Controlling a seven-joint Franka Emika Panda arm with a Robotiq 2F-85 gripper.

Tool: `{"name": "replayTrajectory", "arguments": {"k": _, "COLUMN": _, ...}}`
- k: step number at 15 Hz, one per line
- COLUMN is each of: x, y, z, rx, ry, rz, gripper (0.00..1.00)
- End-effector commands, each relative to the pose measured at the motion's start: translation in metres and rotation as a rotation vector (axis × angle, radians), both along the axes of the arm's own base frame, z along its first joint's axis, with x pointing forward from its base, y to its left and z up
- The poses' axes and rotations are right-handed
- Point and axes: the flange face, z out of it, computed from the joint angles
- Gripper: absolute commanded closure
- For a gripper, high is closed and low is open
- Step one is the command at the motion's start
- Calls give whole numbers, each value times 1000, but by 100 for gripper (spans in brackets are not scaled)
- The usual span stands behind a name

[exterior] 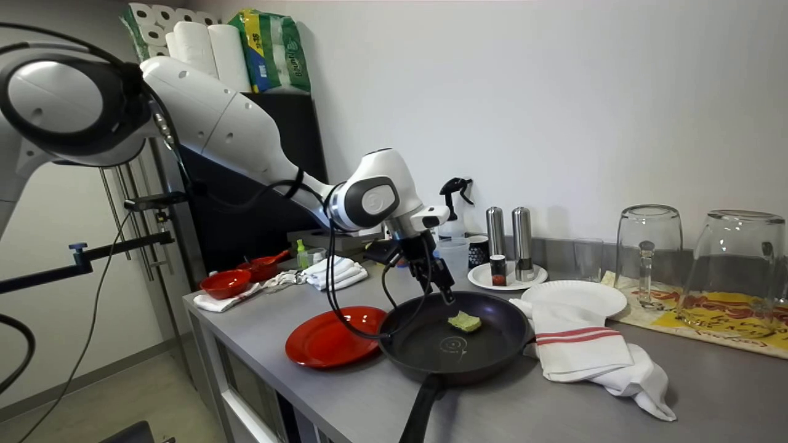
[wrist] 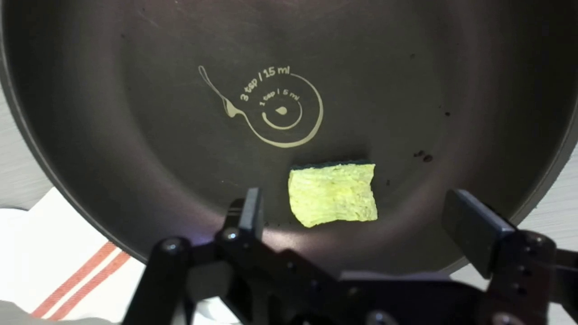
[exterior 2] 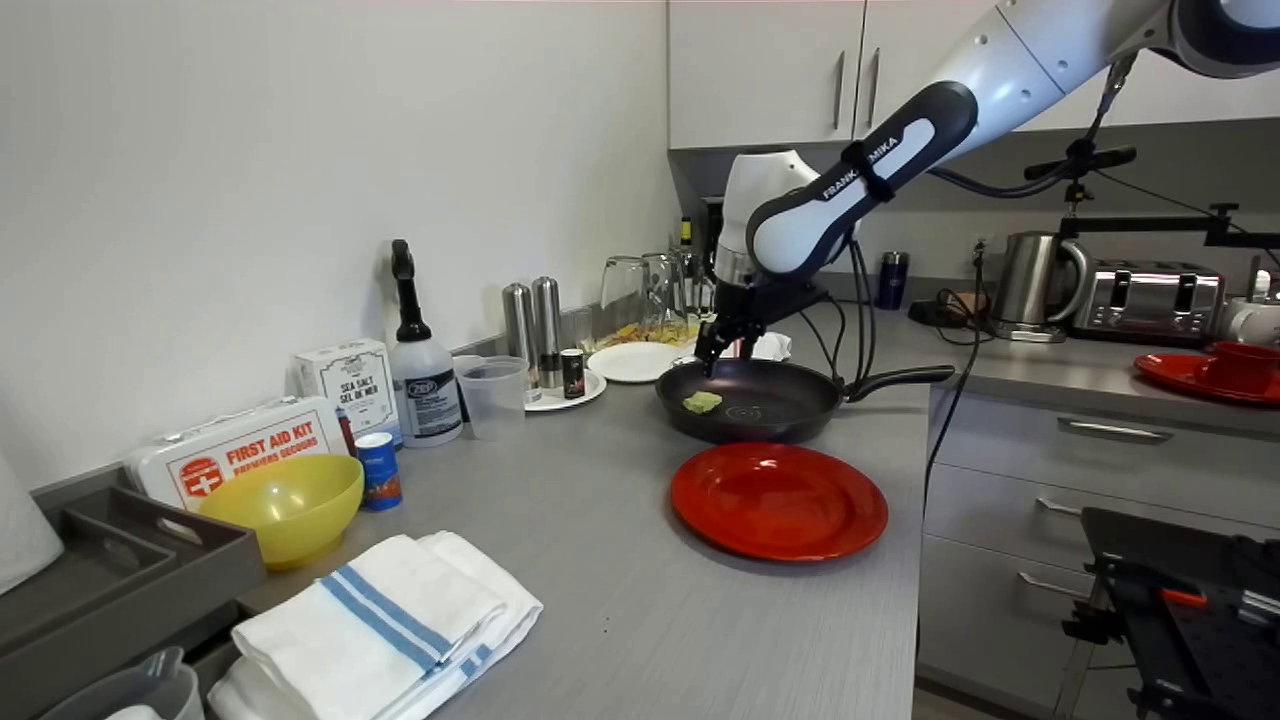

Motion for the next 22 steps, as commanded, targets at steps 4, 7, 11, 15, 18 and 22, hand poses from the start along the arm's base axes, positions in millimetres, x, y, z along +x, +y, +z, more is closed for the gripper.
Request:
{"name": "replayTrajectory", "arguments": {"k": 4, "x": 1, "y": -1, "z": 1, "rx": 1, "ry": -1, "rz": -2, "gripper": 0}}
{"name": "replayTrajectory", "arguments": {"k": 7, "x": -5, "y": 0, "z": -2, "rx": -12, "ry": -8, "rz": 4, "gripper": 0}}
{"name": "replayTrajectory", "arguments": {"k": 11, "x": -6, "y": 0, "z": -14, "rx": -4, "ry": -36, "rz": 10, "gripper": 0}}
{"name": "replayTrajectory", "arguments": {"k": 15, "x": 6, "y": -3, "z": -25, "rx": -12, "ry": -129, "rz": 29, "gripper": 0}}
{"name": "replayTrajectory", "arguments": {"k": 18, "x": 13, "y": -9, "z": -41, "rx": -21, "ry": -134, "rz": 17, "gripper": 0}}
{"name": "replayTrajectory", "arguments": {"k": 22, "x": 22, "y": -16, "z": -57, "rx": -25, "ry": -126, "rz": 7, "gripper": 0}}
